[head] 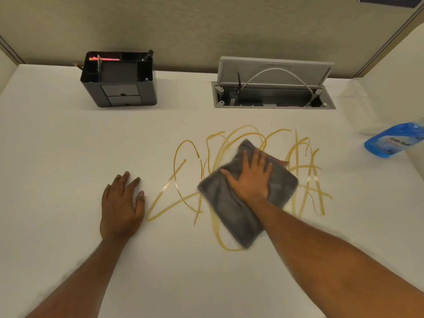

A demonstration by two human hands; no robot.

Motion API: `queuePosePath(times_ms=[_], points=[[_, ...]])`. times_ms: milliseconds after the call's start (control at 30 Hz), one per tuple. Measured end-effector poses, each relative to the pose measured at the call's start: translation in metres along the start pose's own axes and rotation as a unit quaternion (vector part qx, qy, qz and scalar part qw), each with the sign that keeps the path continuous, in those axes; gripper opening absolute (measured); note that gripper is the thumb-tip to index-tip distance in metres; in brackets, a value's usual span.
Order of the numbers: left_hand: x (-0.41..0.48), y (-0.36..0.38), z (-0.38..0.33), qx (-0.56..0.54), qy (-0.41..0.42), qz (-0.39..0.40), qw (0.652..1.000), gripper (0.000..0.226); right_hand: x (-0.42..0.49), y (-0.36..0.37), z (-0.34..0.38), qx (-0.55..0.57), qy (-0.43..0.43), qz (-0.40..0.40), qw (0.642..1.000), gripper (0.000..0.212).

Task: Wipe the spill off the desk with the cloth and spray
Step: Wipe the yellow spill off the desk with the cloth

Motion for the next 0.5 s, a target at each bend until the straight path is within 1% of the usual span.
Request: queuePosePath(times_ms=[33,67,133,200,233,300,367,433,500], points=[[0.0,0.001,0.0,0.0,-0.001,0.004,1.0,0.056,-0.002,0.003,0.02,-0.002,-0.015,0.012,1.0,0.106],[-0.001,0.001,-0.001,0.001,-0.001,0.008,1.0,0.057,-0.008,0.007,0.04,-0.003,-0.05,0.022,0.999,0.107],[-0.002,0.0,0.0,-0.005,-0.002,0.015,1.0,0.059,-0.033,0.014,0.062,-0.004,-0.131,0.035,0.991,0.101],[-0.005,-0.001,-0.001,-0.017,-0.007,0.02,1.0,0.059,-0.06,0.017,0.048,-0.002,-0.182,0.043,0.982,0.091],[-0.009,-0.001,-0.001,-0.021,-0.011,0.023,0.999,0.059,-0.068,0.017,0.032,0.003,-0.191,0.041,0.981,0.086],[-0.021,-0.001,0.0,-0.02,-0.014,0.029,0.999,0.059,-0.075,0.012,-0.009,0.013,-0.172,0.029,0.985,0.081],[-0.031,-0.001,-0.001,-0.011,-0.006,0.031,0.999,0.059,-0.068,0.005,-0.039,0.012,-0.135,0.02,0.991,0.083],[-0.04,0.001,-0.003,0.005,0.0,0.026,1.0,0.06,-0.052,0.001,-0.048,0.008,-0.103,0.014,0.995,0.087],[-0.041,0.001,-0.003,0.013,-0.007,0.014,1.0,0.061,-0.03,-0.004,-0.038,0.007,-0.054,0.001,0.999,0.093]])
Point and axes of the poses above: each hand's wrist, its own x-axis towards the middle knuckle, its own y-axis out of the palm, z = x × y, the point moved 8 cm from there along x, towards the middle knuckle, and after that the axes turned 4 degrees about x, right-handed, at the moved point
